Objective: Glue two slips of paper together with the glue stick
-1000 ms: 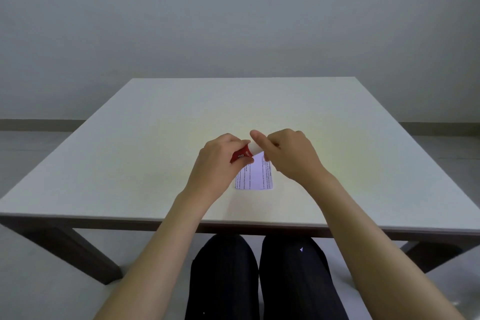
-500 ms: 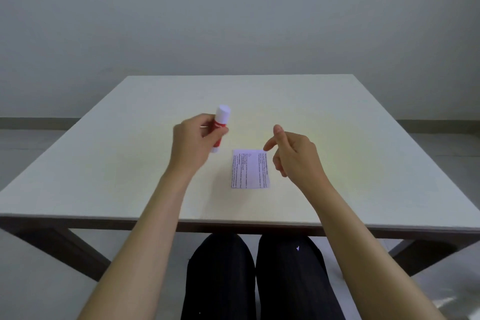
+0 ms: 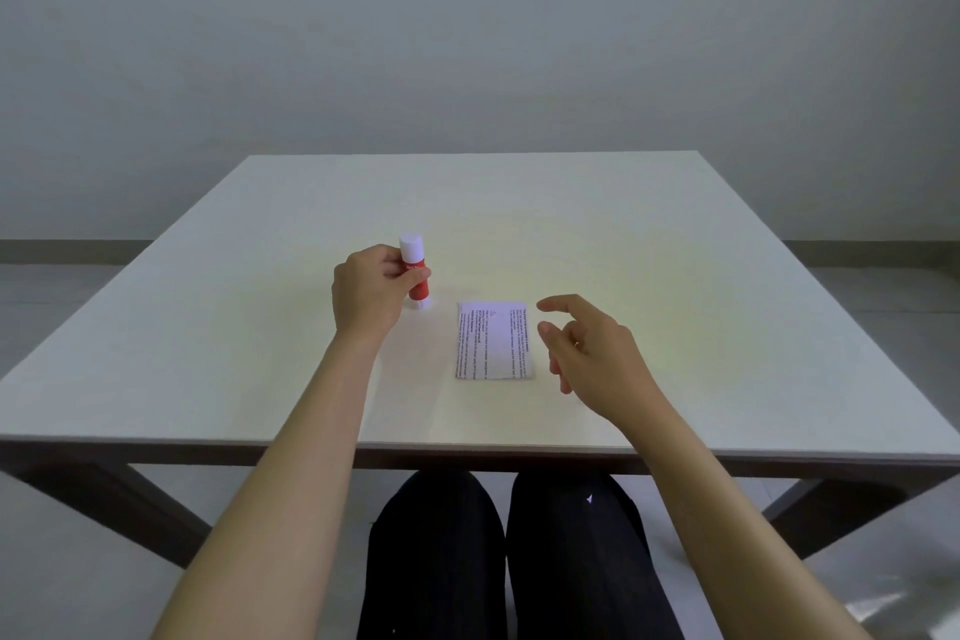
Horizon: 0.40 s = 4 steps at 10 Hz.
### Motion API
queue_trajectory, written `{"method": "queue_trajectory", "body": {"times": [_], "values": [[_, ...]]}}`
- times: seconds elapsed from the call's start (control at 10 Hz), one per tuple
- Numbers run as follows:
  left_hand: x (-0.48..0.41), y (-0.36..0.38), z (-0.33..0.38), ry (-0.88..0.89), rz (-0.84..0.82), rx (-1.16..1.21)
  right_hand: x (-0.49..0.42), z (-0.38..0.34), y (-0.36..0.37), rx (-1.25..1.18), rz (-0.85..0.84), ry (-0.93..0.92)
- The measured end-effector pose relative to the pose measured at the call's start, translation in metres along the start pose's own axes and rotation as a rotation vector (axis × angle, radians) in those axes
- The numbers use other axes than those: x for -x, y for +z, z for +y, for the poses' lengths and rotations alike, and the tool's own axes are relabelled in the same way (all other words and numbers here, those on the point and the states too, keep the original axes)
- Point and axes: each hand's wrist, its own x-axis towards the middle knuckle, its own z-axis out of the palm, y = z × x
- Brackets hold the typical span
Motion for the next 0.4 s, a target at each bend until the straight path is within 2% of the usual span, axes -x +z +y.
{"method": "queue_trajectory", "body": {"times": [0.3,0.4], "values": [[0.002,0.003,-0.006,-0.018,-0.028,-0.080,0.004,-0.004,0.002,0.018,-0.054,-0.016],[0.008,0.002,-0.013,-0.059,-0.172,-0.142,0.010,-0.002,0.002,0.015,-0.067,-0.004]]}}
